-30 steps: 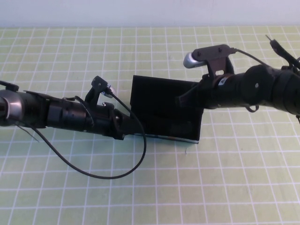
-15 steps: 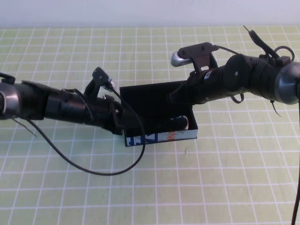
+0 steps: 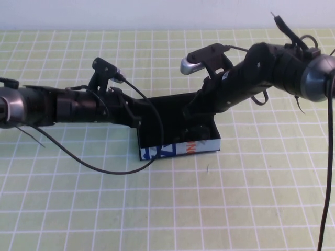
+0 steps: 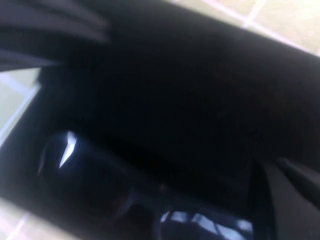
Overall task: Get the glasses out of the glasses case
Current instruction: Pick up the glasses from the glasses case
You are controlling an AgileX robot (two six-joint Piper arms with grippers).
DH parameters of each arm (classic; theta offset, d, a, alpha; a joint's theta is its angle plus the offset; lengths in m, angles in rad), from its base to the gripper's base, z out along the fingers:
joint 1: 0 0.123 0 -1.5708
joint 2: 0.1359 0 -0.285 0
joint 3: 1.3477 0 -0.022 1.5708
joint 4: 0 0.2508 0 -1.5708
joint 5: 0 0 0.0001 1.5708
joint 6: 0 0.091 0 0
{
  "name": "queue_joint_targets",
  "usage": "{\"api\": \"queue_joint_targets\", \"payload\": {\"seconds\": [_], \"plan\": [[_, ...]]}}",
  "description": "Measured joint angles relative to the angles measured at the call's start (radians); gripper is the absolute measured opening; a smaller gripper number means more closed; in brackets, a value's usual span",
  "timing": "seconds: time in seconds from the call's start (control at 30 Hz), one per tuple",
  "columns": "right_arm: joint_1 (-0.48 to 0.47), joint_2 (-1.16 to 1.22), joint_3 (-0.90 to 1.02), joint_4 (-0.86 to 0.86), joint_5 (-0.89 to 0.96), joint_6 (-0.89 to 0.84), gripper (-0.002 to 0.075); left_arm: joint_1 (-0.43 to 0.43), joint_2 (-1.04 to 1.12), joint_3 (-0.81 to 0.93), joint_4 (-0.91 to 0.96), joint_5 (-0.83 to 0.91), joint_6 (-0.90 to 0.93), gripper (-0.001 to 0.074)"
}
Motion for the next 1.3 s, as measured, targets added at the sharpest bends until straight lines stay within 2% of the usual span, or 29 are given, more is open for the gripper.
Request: {"api": "queue_joint_targets", "payload": {"seconds": [0.1, 0.33, 0.43, 0.63, 1.07, 1.3], "plan": [[0.000, 0.000, -0.049, 0.000, 0.095, -0.088, -0.0015, 0.000, 0.022, -0.002, -0.011, -0.002, 0.000, -0.0004], [0.000, 0.000, -0.117, 0.056, 0.368, -0.494, -0.0006, 0.000, 0.033, -0.002, -0.058, 0.004, -0.002, -0.0004], [0.000, 0.000, -0.124, 0.066, 0.399, -0.551, 0.0025, 0.000, 0.033, -0.002, -0.068, 0.008, -0.002, -0.0004], [0.000, 0.002, -0.126, 0.067, 0.384, -0.562, 0.0075, 0.000, 0.034, -0.002, -0.073, 0.036, -0.002, -0.0004], [0.000, 0.002, -0.126, 0.067, 0.312, -0.450, 0.0079, 0.000, 0.035, -0.002, -0.075, 0.099, -0.016, -0.0004], [0.000, 0.002, -0.126, 0.067, 0.196, -0.263, 0.0061, 0.000, 0.035, -0.005, -0.072, 0.129, -0.034, -0.0004]]}}
